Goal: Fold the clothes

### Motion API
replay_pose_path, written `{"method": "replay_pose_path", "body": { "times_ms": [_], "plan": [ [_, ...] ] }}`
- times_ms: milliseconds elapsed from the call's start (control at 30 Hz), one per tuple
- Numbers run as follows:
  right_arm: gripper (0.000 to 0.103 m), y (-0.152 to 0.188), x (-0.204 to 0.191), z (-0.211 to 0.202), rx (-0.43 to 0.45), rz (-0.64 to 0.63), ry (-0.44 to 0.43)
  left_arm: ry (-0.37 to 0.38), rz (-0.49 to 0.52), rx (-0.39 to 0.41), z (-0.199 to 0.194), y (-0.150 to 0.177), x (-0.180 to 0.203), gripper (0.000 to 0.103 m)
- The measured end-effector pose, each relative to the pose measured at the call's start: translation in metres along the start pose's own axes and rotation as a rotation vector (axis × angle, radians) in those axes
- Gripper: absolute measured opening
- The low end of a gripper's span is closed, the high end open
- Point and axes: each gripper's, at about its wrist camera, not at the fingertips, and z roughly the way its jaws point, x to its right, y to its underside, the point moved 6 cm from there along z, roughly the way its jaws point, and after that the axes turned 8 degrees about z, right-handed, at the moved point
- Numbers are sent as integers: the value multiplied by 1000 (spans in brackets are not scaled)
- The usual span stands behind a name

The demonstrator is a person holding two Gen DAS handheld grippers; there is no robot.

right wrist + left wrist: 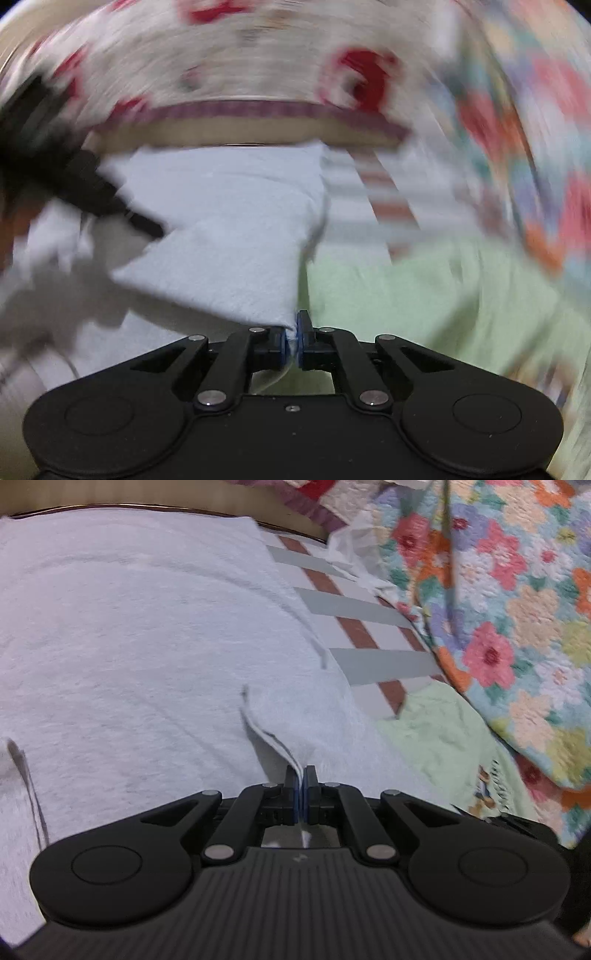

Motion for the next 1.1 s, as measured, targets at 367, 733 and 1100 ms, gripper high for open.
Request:
{"method": "replay_pose_path", "body": {
  "times_ms": [367,733,1100],
  "plan": [
    [5,16,27,15,-88,144,-48,-171,18,-107,-8,13,-12,13],
    [41,15,26,-38,-144,156,-218,-513,-82,-171,-180,70,-152,29],
    [47,-31,5,-17,-30,277,-167,-354,-147,-141,-186,93,-172,35]
  ]
}}
